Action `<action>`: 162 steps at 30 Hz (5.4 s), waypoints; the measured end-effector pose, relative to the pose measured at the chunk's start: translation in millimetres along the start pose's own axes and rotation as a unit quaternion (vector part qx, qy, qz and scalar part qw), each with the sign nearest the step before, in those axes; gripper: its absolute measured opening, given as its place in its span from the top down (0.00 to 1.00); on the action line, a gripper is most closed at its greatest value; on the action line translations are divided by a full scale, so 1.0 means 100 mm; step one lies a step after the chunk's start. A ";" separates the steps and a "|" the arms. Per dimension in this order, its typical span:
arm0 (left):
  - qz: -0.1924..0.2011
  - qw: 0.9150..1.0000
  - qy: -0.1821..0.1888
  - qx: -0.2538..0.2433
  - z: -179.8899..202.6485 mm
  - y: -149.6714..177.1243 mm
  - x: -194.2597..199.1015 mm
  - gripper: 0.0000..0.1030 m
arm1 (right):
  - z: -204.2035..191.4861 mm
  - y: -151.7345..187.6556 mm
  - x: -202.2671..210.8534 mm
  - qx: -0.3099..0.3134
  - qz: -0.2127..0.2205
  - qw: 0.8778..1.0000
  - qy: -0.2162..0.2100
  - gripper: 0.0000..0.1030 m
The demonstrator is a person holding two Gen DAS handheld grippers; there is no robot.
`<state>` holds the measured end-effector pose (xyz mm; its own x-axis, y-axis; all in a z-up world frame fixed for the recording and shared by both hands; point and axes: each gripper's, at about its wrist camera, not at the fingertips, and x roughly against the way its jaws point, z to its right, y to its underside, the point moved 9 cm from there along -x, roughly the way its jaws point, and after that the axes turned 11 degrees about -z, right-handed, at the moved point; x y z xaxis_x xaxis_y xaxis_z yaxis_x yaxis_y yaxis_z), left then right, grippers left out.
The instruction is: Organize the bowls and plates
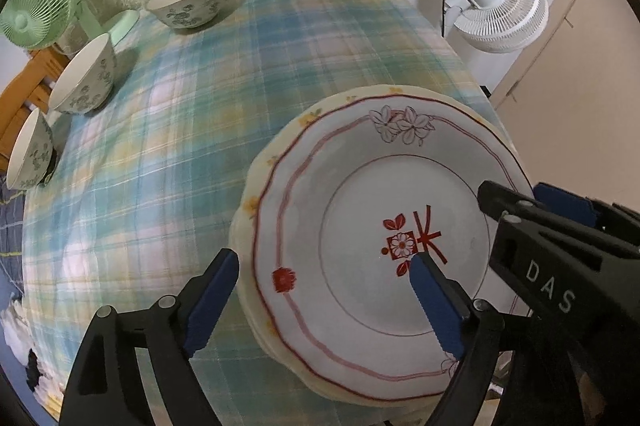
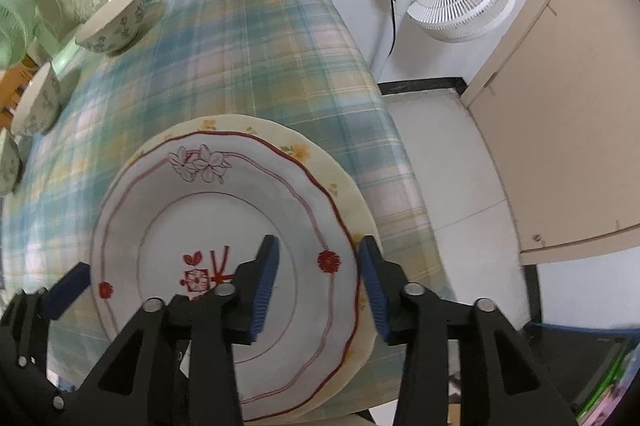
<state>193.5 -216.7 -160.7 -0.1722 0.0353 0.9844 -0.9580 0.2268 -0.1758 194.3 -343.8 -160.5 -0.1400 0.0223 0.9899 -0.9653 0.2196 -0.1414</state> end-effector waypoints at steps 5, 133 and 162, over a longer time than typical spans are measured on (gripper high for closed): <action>0.023 0.999 0.006 0.023 -0.09 -0.05 0.19 0.14 | -0.12 0.02 0.11 0.017 0.006 0.999 -0.027 0.41; 0.044 0.986 -0.056 0.152 -3.02 -0.04 0.54 0.86 | -3.36 -0.10 0.61 0.113 0.057 0.991 -0.037 0.88; 0.001 0.988 -0.018 0.154 -1.97 0.35 0.05 0.86 | -2.26 0.28 0.27 0.132 0.028 0.991 -0.009 0.88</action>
<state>204.7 -16.9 -161.1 -0.1776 -0.0011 0.9841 -0.9809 -0.0807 -0.1771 213.7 -116.7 -135.9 -0.1971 0.0103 0.9803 -0.9795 -0.0438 -0.1965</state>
